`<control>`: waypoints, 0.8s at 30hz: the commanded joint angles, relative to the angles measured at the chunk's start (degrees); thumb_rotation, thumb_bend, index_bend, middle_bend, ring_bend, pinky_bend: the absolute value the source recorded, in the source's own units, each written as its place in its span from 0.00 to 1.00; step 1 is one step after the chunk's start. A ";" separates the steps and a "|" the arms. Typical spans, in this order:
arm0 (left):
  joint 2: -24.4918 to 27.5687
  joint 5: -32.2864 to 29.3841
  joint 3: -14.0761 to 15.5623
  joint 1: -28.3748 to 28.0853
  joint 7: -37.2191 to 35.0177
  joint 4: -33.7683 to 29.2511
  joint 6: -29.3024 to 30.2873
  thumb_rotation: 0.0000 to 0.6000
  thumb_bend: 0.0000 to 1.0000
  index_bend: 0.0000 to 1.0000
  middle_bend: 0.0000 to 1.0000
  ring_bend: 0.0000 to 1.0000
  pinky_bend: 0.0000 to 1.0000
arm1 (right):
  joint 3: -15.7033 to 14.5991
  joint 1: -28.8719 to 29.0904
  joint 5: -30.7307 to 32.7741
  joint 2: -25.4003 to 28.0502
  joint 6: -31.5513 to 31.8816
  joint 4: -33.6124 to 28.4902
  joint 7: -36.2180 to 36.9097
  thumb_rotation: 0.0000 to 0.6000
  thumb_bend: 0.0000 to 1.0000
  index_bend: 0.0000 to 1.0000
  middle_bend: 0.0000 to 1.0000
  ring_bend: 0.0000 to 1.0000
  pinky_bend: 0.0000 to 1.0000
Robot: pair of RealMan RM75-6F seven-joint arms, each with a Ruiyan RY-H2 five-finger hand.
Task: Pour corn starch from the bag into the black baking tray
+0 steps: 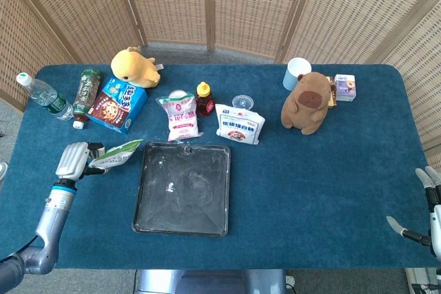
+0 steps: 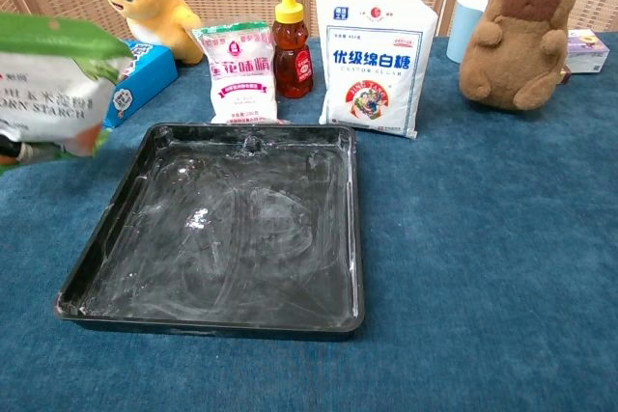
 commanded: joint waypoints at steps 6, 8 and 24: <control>2.75 0.49 2.70 0.24 -0.94 -2.59 -4.67 1.00 0.05 0.00 0.00 0.02 0.15 | -0.18 0.05 -0.24 -0.10 -0.08 -0.07 -0.28 0.83 0.03 0.05 0.00 0.00 0.00; 2.99 0.95 2.82 0.66 -0.85 -2.88 -3.63 1.00 0.03 0.00 0.00 0.01 0.14 | -0.20 0.00 -0.38 -0.11 0.06 -0.17 -0.37 0.83 0.03 0.05 0.00 0.00 0.00; 9.51 5.73 5.45 7.17 -2.33 -5.94 7.94 0.85 0.00 0.00 0.00 0.00 0.09 | -0.47 -0.09 -1.06 -0.02 0.34 -0.61 -0.46 0.83 0.03 0.05 0.00 0.00 0.00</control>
